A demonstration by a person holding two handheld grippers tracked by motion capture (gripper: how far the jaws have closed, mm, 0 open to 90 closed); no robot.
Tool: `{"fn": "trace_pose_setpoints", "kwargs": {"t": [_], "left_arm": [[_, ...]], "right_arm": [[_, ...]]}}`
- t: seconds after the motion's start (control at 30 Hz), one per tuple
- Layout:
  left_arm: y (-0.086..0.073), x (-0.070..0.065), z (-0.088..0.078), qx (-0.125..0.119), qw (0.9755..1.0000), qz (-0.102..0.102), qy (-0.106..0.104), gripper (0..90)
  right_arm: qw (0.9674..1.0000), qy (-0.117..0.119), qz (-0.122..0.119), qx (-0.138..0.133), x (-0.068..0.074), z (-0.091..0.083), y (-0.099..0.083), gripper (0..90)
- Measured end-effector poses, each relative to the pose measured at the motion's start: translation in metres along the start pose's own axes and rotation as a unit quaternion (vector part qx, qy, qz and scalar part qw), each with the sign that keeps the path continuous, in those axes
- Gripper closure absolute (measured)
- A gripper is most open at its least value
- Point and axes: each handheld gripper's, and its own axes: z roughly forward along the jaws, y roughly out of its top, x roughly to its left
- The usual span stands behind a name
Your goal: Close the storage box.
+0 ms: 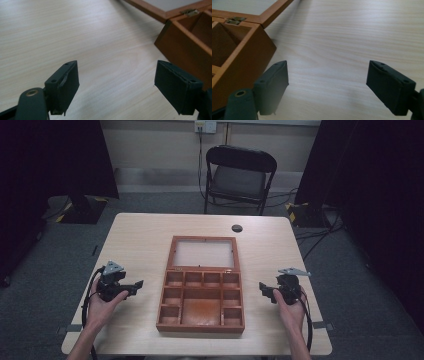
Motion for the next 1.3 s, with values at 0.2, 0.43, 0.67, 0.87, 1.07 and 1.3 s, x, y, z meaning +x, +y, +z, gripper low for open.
{"fn": "trace_pose_setpoints", "kwargs": {"t": [0.2,0.43,0.67,0.87,1.07,1.3], "left_arm": [[0.011,-0.004,0.007,0.003,0.9999,0.006,-0.012,19.4],[0.025,-0.008,0.014,0.000,0.9992,-0.002,-0.039,20.3],[0.041,-0.006,0.017,-0.014,0.9994,-0.002,-0.033,21.4],[0.058,-0.001,0.025,-0.011,0.9994,0.001,-0.034,21.2],[0.077,0.002,0.032,-0.018,0.9988,0.007,-0.045,21.8],[0.104,0.003,0.044,-0.022,0.9990,0.021,-0.033,23.0]], "right_arm": [[0.9996,-0.002,-0.027,0.003,0.010,0.006,0.011,17.1],[0.9993,0.011,-0.036,-0.009,0.018,0.012,0.030,16.8],[0.9985,0.024,-0.044,-0.020,0.023,0.017,0.046,16.8],[0.9977,0.031,-0.056,-0.020,0.030,0.024,0.065,16.7],[0.9972,0.039,-0.061,-0.020,0.035,0.034,0.081,17.1],[0.9957,0.037,-0.082,-0.019,0.041,0.047,0.103,17.9]]}}
